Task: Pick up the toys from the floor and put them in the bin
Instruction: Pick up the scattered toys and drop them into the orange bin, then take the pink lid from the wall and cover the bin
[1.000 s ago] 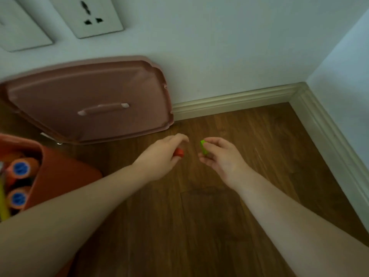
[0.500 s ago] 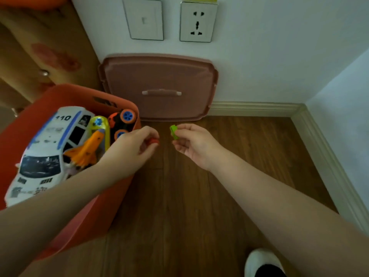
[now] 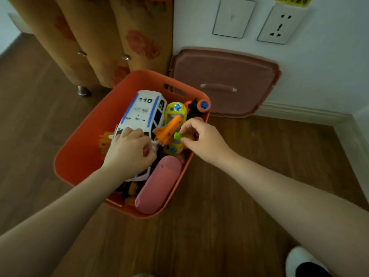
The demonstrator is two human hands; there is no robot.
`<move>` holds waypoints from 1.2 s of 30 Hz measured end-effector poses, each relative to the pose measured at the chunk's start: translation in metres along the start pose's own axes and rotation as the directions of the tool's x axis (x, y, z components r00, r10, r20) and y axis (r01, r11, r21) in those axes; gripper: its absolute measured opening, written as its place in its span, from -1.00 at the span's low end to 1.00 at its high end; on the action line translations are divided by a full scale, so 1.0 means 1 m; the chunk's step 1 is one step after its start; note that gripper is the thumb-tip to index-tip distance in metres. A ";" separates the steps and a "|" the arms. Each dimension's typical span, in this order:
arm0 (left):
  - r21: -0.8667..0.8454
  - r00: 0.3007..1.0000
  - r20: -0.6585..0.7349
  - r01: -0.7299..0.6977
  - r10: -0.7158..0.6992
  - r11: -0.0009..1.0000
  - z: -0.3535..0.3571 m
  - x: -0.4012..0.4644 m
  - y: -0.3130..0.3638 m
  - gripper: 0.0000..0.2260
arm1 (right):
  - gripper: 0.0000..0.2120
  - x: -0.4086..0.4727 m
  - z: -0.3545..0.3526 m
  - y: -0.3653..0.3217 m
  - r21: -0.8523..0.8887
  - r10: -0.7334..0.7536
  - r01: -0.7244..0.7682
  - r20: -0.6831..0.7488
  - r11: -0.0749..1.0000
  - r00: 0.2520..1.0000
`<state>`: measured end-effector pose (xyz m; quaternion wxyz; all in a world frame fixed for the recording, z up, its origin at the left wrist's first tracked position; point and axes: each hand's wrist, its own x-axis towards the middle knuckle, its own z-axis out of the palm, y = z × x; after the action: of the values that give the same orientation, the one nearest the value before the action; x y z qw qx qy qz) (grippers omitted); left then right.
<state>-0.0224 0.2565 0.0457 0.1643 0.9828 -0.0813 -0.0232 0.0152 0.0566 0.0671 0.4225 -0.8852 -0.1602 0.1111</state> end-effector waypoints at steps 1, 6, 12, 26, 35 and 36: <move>-0.029 0.999 0.008 -0.036 0.037 0.999 0.000 -0.002 -0.004 -0.68 | -0.90 0.001 0.002 0.000 -0.077 -0.021 0.023 0.023 0.997 0.999; -0.251 0.984 -0.080 -0.176 0.161 0.952 -0.005 -0.017 -0.023 -0.63 | -0.81 0.008 0.011 0.002 -0.406 -0.167 0.238 0.202 0.882 0.965; -0.255 0.978 -0.107 -0.202 0.180 0.946 -0.007 0.005 -0.015 -0.51 | -0.72 0.022 -0.004 -0.005 -0.481 -0.149 0.110 -0.045 0.870 0.988; 0.410 0.885 0.214 -0.466 0.414 0.784 -0.007 0.170 0.075 -0.34 | -0.44 0.112 -0.127 0.056 -0.674 0.185 -0.327 -0.275 0.663 0.943; 0.418 0.895 0.271 -0.441 0.354 0.794 0.011 0.215 0.068 -0.60 | -0.41 0.159 -0.143 0.083 -0.652 0.118 -0.290 -0.296 0.700 0.948; 0.397 0.899 0.259 -0.432 0.353 0.810 0.012 0.216 0.066 -0.60 | -0.42 0.162 -0.143 0.086 -0.648 0.097 -0.287 -0.314 0.706 0.945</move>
<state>0.1798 0.1551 0.0518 -0.0712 0.9496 -0.3002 -0.0547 0.2285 -0.0348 0.0779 0.0686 -0.9965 -0.0400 -0.0275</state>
